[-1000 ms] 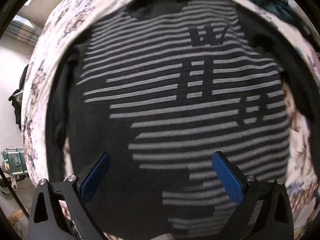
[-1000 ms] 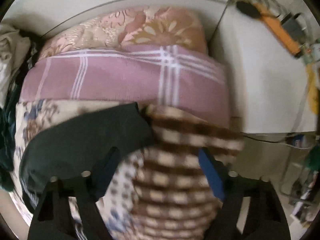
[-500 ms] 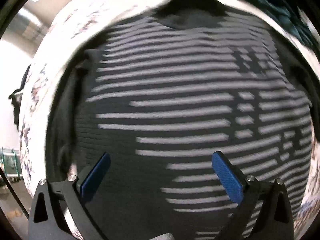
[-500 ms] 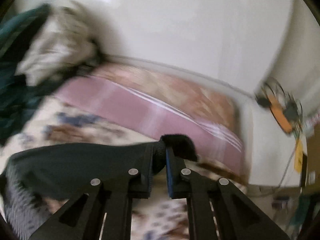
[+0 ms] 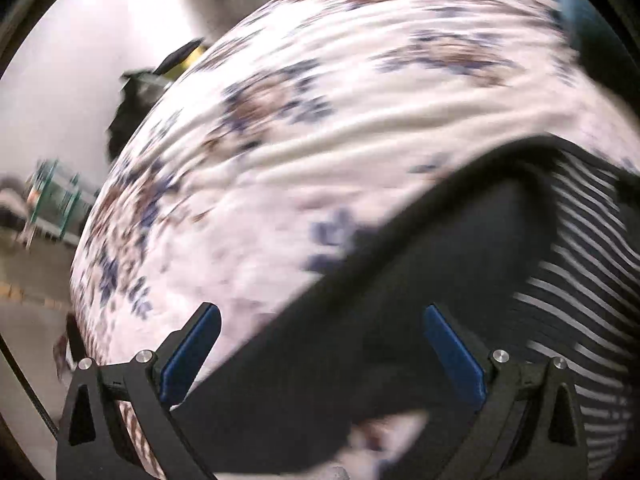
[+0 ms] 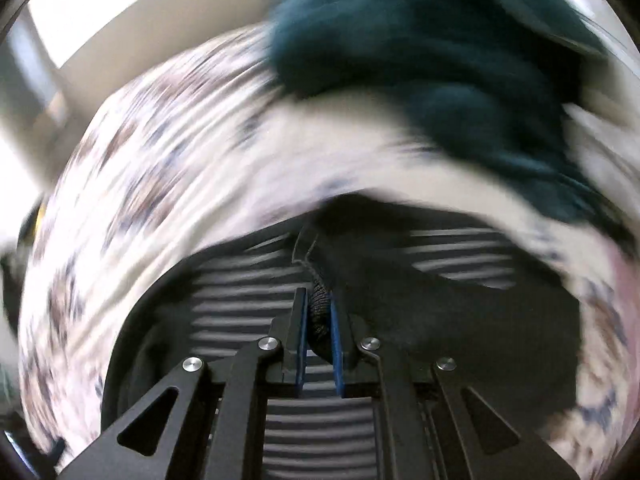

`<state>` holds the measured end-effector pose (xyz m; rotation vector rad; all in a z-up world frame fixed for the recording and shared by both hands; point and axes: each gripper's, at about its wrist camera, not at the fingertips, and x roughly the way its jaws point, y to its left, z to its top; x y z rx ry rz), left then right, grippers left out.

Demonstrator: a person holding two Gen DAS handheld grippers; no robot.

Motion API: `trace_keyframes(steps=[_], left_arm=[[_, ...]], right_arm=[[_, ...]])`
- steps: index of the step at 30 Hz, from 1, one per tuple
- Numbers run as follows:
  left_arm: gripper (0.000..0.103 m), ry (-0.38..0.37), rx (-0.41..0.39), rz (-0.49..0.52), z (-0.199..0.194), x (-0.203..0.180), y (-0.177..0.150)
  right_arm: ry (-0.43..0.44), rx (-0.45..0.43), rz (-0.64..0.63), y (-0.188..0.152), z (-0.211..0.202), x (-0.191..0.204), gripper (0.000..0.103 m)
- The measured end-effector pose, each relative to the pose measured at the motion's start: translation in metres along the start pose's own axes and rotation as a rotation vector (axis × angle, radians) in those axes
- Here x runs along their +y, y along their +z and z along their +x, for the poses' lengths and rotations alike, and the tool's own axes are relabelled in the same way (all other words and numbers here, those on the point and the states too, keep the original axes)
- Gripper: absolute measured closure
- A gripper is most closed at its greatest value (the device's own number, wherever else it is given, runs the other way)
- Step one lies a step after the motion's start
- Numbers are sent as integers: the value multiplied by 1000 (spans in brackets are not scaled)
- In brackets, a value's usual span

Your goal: Fold small clothes

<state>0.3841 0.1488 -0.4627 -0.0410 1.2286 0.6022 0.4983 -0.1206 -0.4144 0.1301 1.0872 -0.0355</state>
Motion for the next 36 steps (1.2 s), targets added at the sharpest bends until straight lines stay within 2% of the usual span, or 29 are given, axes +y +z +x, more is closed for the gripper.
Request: trace_keyframes(steps=[4,6,9,11,13,14,15,16,17,18,20,22,24,27,30,32,33,36], left_arm=[[0,29,33,-61,25,40,-5],[0,33,50,-67,34,48,-9],[0,30,79,-74,44,57,-17],[0,18,101,-82,46,63,-22],[0,2,121,-91,41,64,-28],[0,-6,134,-101,39,70,-32],[0,-18,149,-119,35,78,-39],[0,-28,161,-133,31,84,-45],[0,-40,181,-154,28,92,-54],[0,-53,214,-176,26,101,-67],[0,-68,281,-217,25,117,-91],[0,-97,355,-292,25,138,-122],[0,-108,400,-362,26,156,-149],[0,-151,478,-480,38,179,-190],[5,-269,540,-700,60,200,-224],[8,-327,543,-816,74,208,-236],[12,-360,532,-872,81,211,-239],[15,-384,481,-1000,93,219,-236]], right_arm=[[0,70,-188,-26,53,114,93],[-7,77,-258,-37,67,150,93],[-14,116,-319,-58,79,173,93],[29,205,-330,-65,86,178,90],[139,306,-277,-72,85,166,85],[163,318,-250,-73,79,155,68],[168,310,-227,-77,69,145,55],[171,296,-208,-79,59,133,34],[140,271,-179,-85,41,111,25],[99,262,-165,-87,33,97,23],[-77,221,-139,-101,12,55,10],[-181,220,-118,-114,2,19,1],[-243,238,-95,-124,-4,-12,0],[-290,273,-57,-139,-10,-50,0],[-304,298,-34,-152,-18,-73,0],[-294,308,-15,-157,-23,-79,0],[-295,311,-7,-159,-24,-80,0],[-290,330,2,-165,-26,-80,0]])
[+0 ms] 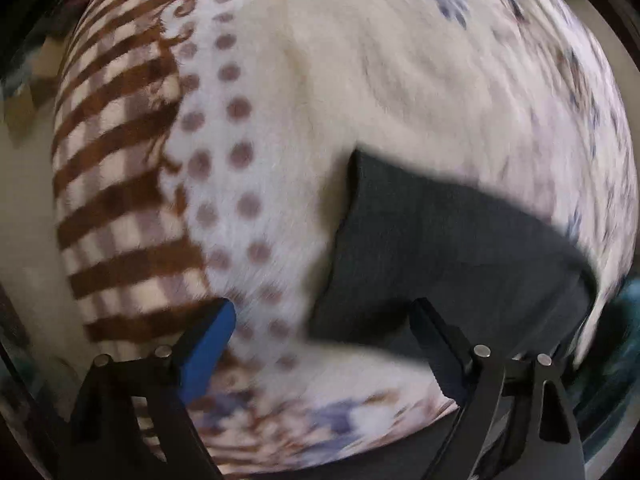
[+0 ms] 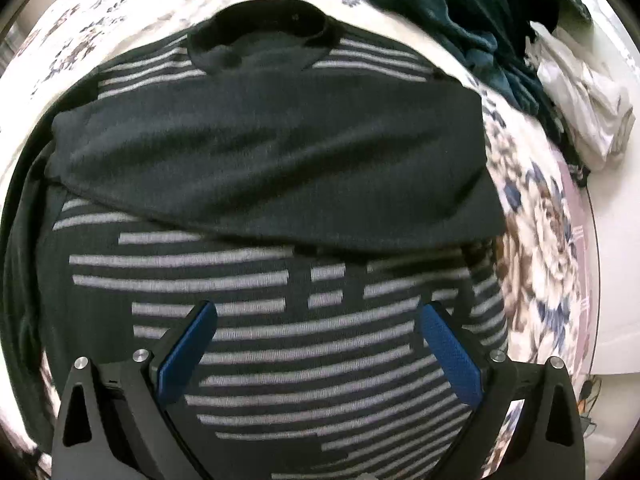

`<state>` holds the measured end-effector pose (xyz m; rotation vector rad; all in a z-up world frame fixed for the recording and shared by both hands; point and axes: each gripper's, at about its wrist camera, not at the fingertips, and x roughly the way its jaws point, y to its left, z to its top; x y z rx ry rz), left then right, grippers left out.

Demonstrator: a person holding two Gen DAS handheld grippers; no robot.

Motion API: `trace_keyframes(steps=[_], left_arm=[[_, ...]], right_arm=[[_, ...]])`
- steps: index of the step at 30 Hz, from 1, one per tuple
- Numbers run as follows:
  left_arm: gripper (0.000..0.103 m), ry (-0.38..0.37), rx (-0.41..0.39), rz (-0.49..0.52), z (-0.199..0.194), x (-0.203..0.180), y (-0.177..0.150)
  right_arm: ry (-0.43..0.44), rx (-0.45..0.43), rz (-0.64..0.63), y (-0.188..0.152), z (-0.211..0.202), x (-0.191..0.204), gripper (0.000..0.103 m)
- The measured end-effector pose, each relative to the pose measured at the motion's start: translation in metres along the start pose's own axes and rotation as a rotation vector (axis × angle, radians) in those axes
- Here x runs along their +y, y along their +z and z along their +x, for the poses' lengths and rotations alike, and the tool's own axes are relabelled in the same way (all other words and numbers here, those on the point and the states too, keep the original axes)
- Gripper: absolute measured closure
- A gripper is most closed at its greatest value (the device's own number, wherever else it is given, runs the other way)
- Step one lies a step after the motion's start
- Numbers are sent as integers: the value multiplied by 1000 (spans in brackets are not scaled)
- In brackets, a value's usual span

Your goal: Fold small clothes

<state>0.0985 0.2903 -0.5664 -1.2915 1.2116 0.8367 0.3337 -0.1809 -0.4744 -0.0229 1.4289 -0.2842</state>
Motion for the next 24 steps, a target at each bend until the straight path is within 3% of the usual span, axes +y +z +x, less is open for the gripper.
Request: trace_keyframes(steps=[1,2,4,5,7,10,16,18,21,24], left_arm=[[16,-11,-33,-9,-1,-4,4],[25,-4,-66,10,-1,-11,6],[69,27,-123,95,-3,-32,6],[96,56,-140,143,-3,-44,5],[97,78,-174,255,-10,-73,-1],[97,53,-231,398,-32,-118,-11],[97,-107,-319,688,-82,-235,-57],[97,-169,-284,784,-79,-266,-88],[97,-271,-158,905,-59,-323,-161],[96,-325,-24,1050,-34,-365,-237]], right_arm=[[-2,4,-4,-3,1,0,0],[-3,8,-9,-5,2,0,0],[-9,16,-20,-9,3,6,0],[-16,21,-28,-10,4,7,0],[-25,20,-32,-10,5,9,0],[2,2,-6,-3,-1,6,0],[29,-52,48,13,-15,-11,0],[38,-41,79,13,-13,-24,0],[44,-16,124,9,-4,-52,0],[37,4,155,7,7,-79,0]])
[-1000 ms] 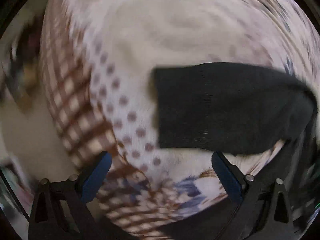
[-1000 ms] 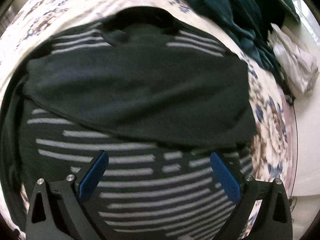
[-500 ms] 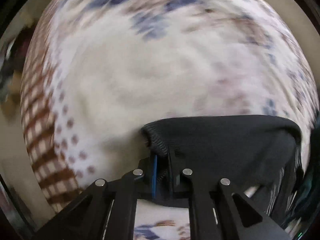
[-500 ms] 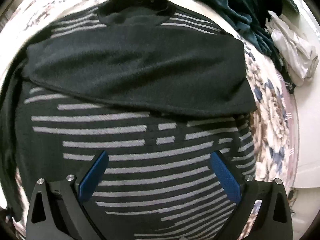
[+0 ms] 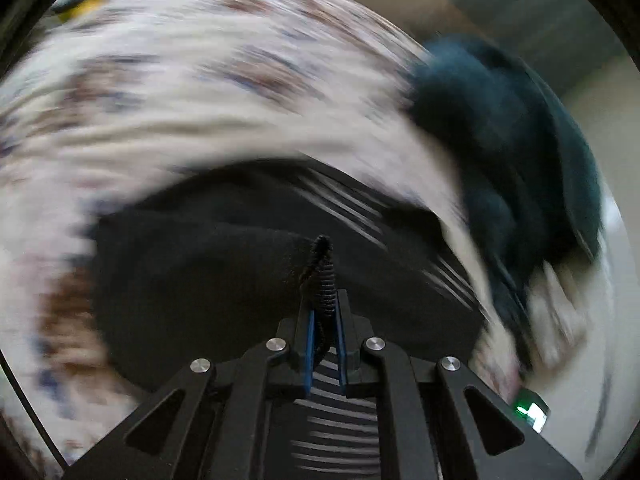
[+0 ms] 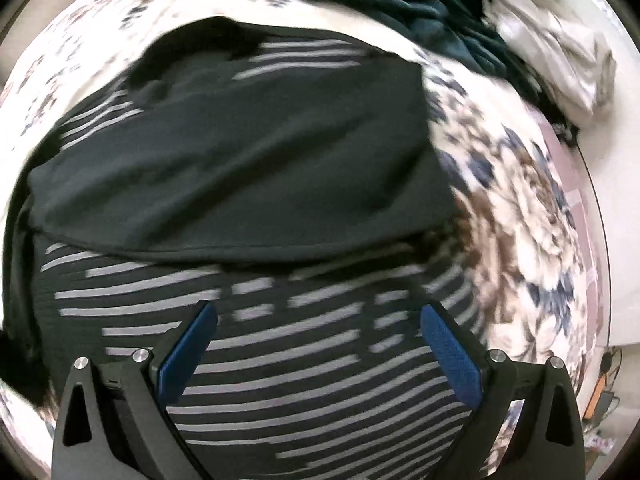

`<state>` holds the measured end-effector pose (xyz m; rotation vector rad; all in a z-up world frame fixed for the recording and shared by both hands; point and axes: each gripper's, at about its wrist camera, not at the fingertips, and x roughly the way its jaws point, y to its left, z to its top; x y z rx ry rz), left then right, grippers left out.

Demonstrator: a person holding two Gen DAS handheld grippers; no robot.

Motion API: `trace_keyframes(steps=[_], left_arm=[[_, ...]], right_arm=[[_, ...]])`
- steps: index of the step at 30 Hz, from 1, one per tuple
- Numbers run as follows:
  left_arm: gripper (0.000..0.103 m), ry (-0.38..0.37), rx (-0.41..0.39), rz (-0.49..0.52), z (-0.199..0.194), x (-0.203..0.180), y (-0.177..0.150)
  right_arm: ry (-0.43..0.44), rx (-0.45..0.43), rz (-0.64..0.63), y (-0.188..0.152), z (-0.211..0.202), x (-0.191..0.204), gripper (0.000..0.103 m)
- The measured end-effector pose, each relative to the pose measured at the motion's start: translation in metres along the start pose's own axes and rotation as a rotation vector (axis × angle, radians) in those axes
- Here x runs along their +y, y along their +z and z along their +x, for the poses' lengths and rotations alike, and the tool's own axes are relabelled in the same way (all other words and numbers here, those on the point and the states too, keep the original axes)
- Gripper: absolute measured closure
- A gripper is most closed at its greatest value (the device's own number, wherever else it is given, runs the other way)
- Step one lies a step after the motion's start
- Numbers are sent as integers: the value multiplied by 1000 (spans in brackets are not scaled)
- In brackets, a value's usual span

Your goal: Fold small clothes

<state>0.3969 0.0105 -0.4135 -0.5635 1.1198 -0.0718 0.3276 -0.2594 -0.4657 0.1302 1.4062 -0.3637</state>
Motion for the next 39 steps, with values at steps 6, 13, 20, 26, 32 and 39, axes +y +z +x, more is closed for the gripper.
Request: trace_keyframes(steps=[6,13,20,26,32,39], left_arm=[[61,17,151,106,38,-45,-10],[14,452,-23,158,-29,62,2],[14,663,-17,49,-51,149,11],[14,645,-32,-19,-42,152,10],[14,596,-39,8,-32,130,20],[14,533,-28,76,21,94,46]], right_arm=[[62,25,52,14,10,-52,0],[466,98,55,26,14,-39,1],[525,179,13,51,61,43,4],[261,-13,-150,52,43,80,97],[215,-224,-179,63,-28,47,97],[18,-238,-84,133,-19,-37,97]])
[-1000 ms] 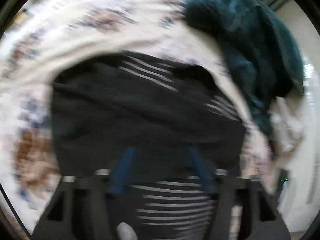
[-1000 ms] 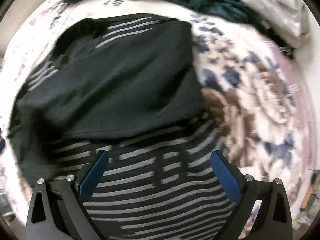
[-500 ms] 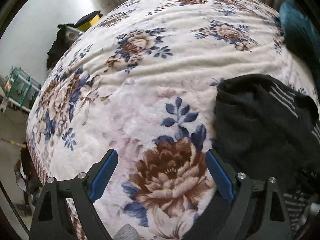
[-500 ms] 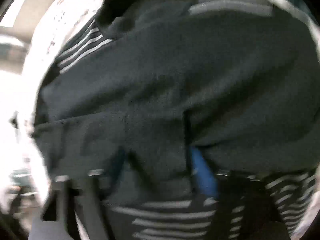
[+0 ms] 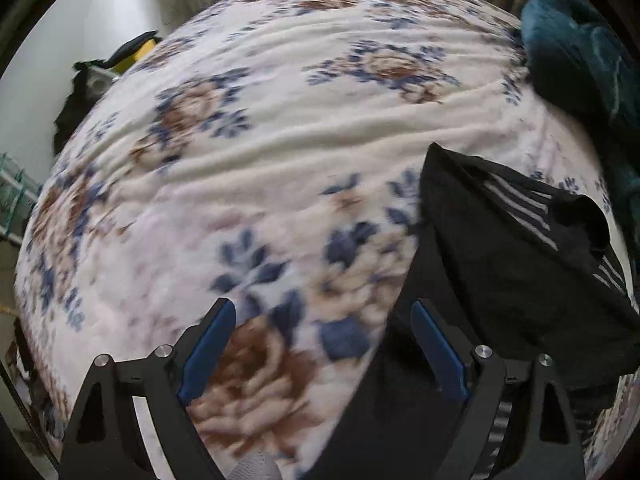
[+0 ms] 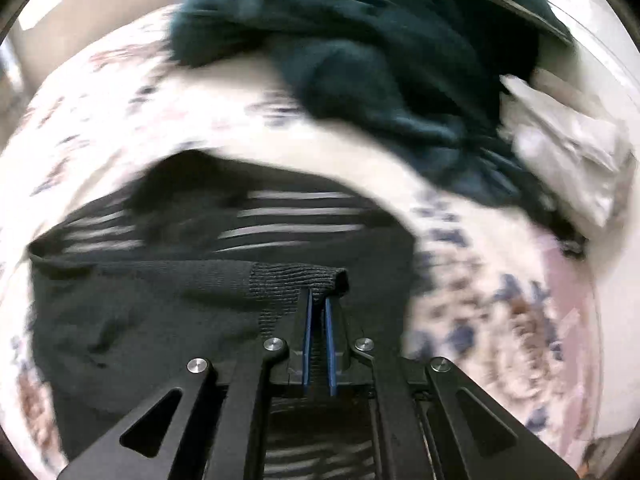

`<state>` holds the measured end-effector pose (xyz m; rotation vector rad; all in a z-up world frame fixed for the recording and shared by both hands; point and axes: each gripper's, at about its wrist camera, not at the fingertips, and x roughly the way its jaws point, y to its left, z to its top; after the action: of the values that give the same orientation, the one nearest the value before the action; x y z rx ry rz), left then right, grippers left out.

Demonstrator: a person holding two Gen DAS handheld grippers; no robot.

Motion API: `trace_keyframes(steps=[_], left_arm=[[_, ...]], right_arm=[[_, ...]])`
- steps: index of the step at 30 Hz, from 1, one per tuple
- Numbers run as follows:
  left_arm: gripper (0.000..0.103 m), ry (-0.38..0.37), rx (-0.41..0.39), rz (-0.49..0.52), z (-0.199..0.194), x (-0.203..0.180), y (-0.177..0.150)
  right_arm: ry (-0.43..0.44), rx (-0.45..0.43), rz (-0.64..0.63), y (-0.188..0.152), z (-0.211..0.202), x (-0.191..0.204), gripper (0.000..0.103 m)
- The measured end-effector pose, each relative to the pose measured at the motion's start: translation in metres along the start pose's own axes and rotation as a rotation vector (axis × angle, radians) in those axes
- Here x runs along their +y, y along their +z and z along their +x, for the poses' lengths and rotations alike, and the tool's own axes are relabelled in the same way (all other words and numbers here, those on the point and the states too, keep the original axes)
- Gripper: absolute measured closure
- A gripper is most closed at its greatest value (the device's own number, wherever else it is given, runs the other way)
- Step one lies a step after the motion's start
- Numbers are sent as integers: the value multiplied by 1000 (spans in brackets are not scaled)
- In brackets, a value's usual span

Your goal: Fold small clothes

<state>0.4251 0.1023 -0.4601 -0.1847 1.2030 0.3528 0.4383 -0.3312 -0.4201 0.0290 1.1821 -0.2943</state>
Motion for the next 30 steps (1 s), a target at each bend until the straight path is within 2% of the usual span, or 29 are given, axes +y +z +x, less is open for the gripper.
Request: trace_keyframes(steps=[3,7,11,16,19,21,23,25,26,28,30], left_arm=[[14,-26,11,33,19,-28,16],[14,-47,9,66,40,-56,43],[14,12,18,86,76,-69,78],[14,22,35,72,105,-72,108],[14,60,66,115,128,-81,122],[14,79,73,133,135,-84,129],[14,73,41,147,123,-85,134],[14,54,-6,161,102,-85,132],[14,36,-32,166,90,-84,128],[14,-8,-62,190,69,-86,113],[14,10,-40,240,71,-93,99]], right_arm=[[-28,68,55,9,30,-39,97],[-61,113,57,11,58,-53,97],[-74,158,58,4,78,-54,97],[-89,179,62,3,92,-55,97],[-83,230,86,2,105,-60,97],[-72,296,115,2,114,-68,92],[-68,344,224,4,111,-87,60],[-21,349,329,5,101,-105,56],[31,321,385,5,88,-115,56],[82,258,405,4,68,-120,56],[126,218,363,1,57,-113,56]])
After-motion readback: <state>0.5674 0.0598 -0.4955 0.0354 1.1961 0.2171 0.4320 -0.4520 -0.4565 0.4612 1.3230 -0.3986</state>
